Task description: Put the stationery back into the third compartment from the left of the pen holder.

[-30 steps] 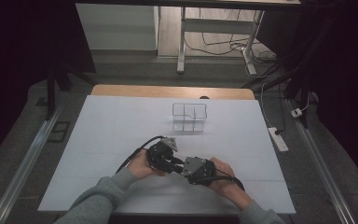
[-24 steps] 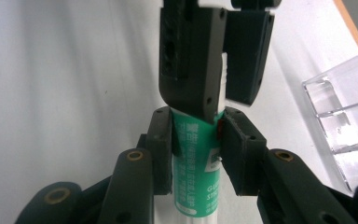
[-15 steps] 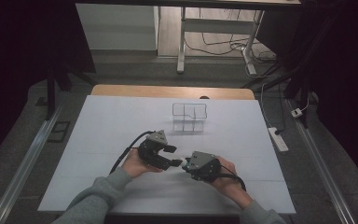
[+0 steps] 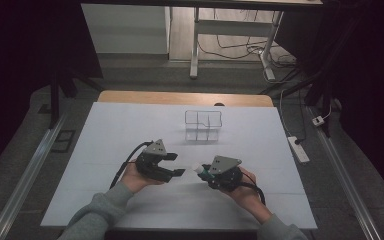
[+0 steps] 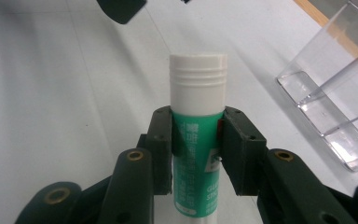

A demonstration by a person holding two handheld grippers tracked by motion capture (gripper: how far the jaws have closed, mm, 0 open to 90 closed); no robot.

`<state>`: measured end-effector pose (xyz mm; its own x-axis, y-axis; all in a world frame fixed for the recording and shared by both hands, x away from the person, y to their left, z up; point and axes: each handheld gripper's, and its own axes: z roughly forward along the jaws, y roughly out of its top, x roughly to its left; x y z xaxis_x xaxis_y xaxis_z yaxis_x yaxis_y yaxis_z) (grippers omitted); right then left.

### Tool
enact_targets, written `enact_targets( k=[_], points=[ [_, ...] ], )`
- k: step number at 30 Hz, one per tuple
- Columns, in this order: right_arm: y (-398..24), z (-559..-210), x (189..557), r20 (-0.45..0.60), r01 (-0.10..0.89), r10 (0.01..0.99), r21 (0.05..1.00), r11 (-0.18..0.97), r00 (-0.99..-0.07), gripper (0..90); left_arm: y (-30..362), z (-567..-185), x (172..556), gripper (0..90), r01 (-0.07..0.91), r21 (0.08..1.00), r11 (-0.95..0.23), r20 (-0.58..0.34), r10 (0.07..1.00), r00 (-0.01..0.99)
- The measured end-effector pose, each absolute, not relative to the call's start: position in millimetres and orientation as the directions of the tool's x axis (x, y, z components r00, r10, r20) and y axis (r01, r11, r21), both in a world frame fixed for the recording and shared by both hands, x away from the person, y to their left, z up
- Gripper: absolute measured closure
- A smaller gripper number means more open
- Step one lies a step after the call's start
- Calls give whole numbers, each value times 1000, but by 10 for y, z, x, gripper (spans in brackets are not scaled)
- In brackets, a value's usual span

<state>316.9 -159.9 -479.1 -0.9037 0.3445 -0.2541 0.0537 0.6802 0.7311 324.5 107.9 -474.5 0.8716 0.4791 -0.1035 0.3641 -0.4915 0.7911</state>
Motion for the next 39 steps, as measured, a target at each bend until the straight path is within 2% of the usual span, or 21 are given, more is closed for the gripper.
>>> enact_targets(
  k=[18, 28, 39],
  points=[
    [-1687, -4776, 3227, -222, 95, 393, 758, 645, -893, 649, 1554, -4884, 2933, 320, 401, 787, -468, -49, 601, 798],
    [-1666, -4783, 3225, -225, 90, 393, 763, 640, -892, 649, 1914, -4988, 2738, 322, 457, 793, -402, -87, 668, 739],
    [-1679, -4767, 3263, -195, 119, 424, 785, 608, -884, 649, 2051, -5070, 2661, 321, 483, 784, -391, -92, 696, 712]
  ],
)
